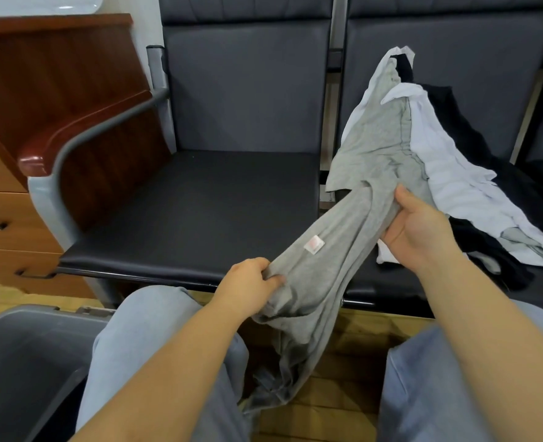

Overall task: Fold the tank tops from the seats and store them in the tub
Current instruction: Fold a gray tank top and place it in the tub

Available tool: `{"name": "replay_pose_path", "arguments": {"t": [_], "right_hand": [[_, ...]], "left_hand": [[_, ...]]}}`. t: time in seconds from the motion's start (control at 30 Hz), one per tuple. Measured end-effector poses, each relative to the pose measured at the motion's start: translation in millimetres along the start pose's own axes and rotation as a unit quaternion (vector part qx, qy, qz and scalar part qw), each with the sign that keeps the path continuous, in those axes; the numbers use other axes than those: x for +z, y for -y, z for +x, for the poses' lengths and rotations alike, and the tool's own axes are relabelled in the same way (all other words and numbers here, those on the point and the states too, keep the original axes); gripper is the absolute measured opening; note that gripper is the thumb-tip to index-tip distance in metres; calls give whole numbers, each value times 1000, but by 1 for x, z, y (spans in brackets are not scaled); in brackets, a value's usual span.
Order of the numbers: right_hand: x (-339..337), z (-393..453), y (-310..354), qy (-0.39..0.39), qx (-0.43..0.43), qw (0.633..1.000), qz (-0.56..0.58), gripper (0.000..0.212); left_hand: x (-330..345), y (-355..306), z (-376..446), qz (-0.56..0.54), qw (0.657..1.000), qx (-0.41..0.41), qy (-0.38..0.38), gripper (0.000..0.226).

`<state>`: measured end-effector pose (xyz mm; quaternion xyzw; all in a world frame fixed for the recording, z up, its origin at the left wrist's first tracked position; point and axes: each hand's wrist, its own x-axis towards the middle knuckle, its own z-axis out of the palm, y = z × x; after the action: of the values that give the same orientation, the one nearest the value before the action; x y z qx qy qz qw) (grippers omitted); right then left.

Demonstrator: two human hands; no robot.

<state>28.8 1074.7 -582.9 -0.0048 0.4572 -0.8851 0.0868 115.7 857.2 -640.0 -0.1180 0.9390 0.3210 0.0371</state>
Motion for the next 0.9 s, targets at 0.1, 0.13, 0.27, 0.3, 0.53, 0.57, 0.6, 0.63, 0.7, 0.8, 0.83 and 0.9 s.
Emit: {"name": "replay_pose_path", "arguments": {"t": [0.1, 0.13, 0.27, 0.3, 0.53, 0.57, 0.6, 0.63, 0.7, 0.8, 0.83, 0.9], "right_hand": [[-4, 3, 4, -39, -5, 999, 22, 30], [-4, 3, 5, -50, -9, 998, 25, 33], [-7, 5, 8, -70, -16, 997, 27, 31], [-7, 5, 8, -71, -16, 997, 25, 29], [-5, 5, 5, -59, -22, 998, 12, 38], [-6, 4, 5, -58, -22, 998, 10, 39], [-6, 4, 5, -57, -21, 998, 9, 39], [-7, 5, 5, -58, -21, 998, 11, 39], [-8, 5, 5, -58, -20, 998, 16, 40], [-8, 6, 6, -57, -15, 998, 18, 41], [-9, 7, 5, -56, -13, 998, 20, 41], [-10, 8, 5, -53, -9, 998, 21, 40]], "left_hand": [[-6, 7, 3, -28, 999, -39, -21, 47], [-10, 10, 4, -30, 998, -48, -37, 47], [-23, 16, 5, 3, 994, -82, -72, 19], [-25, 18, 6, -8, 993, -88, -82, 15], [-30, 7, 14, -324, 922, -184, -103, 20], [-30, 4, 15, -354, 908, -202, -93, 23], [-31, 2, 15, -400, 888, -209, -84, 24], [-30, 1, 13, -453, 865, -198, -85, 23], [-28, 0, 10, -517, 830, -177, -109, 20], [-34, -3, 10, -534, 811, -209, -112, 14], [-36, -3, 6, -542, 810, -205, -94, 10], [-42, -3, 1, -568, 807, -156, -42, 27]]}}
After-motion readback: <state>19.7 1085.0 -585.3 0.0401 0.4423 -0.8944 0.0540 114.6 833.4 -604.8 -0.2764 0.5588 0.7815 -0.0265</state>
